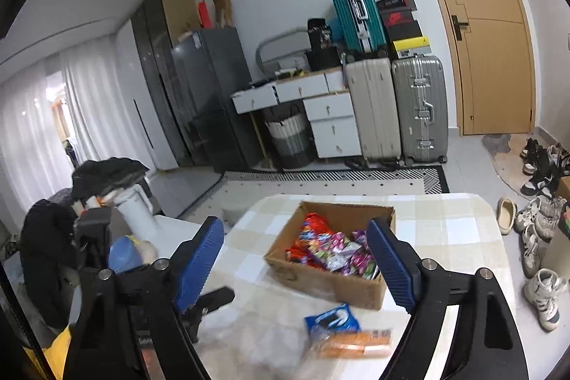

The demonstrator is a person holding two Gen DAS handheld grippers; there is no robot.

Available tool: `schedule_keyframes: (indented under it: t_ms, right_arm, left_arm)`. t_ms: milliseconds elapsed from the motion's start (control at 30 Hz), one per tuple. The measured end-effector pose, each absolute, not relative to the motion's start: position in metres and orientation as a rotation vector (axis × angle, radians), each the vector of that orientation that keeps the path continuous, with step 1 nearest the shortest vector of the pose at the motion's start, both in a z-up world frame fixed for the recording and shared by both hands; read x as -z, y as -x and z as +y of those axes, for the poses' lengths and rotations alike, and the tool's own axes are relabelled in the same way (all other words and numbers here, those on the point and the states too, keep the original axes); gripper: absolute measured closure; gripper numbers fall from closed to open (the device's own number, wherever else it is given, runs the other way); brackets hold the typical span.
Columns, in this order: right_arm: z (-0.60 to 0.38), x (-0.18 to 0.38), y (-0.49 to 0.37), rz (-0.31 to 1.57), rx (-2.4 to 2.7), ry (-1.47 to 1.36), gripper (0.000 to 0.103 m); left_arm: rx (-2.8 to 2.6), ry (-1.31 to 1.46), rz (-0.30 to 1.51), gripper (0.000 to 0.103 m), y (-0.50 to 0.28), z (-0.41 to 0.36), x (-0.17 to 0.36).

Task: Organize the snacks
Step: 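Withdraw both tools from the box toward the bread packet and Oreo pack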

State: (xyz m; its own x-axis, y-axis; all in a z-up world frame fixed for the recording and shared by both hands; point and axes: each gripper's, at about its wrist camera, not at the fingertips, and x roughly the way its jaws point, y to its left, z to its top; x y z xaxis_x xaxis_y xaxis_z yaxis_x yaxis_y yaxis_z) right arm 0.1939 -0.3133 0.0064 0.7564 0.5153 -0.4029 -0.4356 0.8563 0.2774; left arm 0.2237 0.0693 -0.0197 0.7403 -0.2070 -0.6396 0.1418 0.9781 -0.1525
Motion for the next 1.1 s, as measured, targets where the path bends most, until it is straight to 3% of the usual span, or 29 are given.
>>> schedule_keyframes:
  t_ms: [200,267,333,700,1100]
  right_arm:
    - [-0.325,0.001,-0.135,0.463,-0.530,-0.205,0.012]
    - [-0.329,0.004,-0.117,0.459,-0.530,-0.215,0.012]
    - [-0.332,0.008,-0.105,0.459,-0.529,-0.226,0.011]
    - [-0.346,0.031,-0.058,0.463,-0.509,-0.262,0.004]
    - [-0.345,0.099,-0.063,0.601,-0.460,-0.222,0.003]
  left_arm:
    - [0.165,0.063,0.647,0.017,-0.172,0.065,-0.001]
    - [0.164,0.049,0.624,0.012,-0.151,0.063,-0.007]
    - [0.163,0.044,0.597,0.000,-0.132,0.062,-0.013]
    - [0.136,0.039,0.541,0.001,-0.055,0.069,-0.017]
    - [0.136,0.056,0.635,0.001,-0.062,0.076,0.034]
